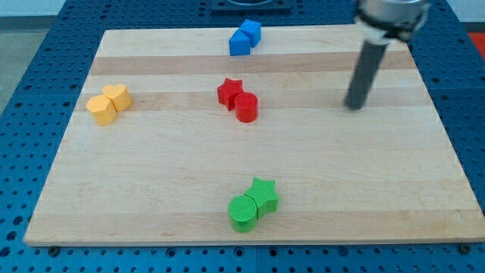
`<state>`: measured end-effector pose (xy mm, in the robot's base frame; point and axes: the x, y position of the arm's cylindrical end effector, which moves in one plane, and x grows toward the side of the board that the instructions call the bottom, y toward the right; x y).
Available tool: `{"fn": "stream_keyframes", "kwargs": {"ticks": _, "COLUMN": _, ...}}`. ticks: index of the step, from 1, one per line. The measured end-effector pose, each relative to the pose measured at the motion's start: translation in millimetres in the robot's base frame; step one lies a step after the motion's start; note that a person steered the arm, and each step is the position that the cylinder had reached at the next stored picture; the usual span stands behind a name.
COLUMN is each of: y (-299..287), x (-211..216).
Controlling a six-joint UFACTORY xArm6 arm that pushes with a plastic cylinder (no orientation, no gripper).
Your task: Move the yellow hexagon to the left side of the blue cube
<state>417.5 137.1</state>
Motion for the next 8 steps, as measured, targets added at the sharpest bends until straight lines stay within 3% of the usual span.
{"fn": "stream_keyframes", "kwargs": {"ticks": 1, "y": -32, "x": 59}}
{"fn": "stream_keyframes", "kwargs": {"ticks": 3, "y": -260, "x": 79}}
{"fn": "stream_keyframes", "kwargs": {"ticks": 4, "y": -356, "x": 66}}
{"fn": "stream_keyframes", "kwargs": {"ticks": 6, "y": -420, "x": -8}}
{"fn": "stream_keyframes", "kwargs": {"ticks": 8, "y": -415, "x": -14}}
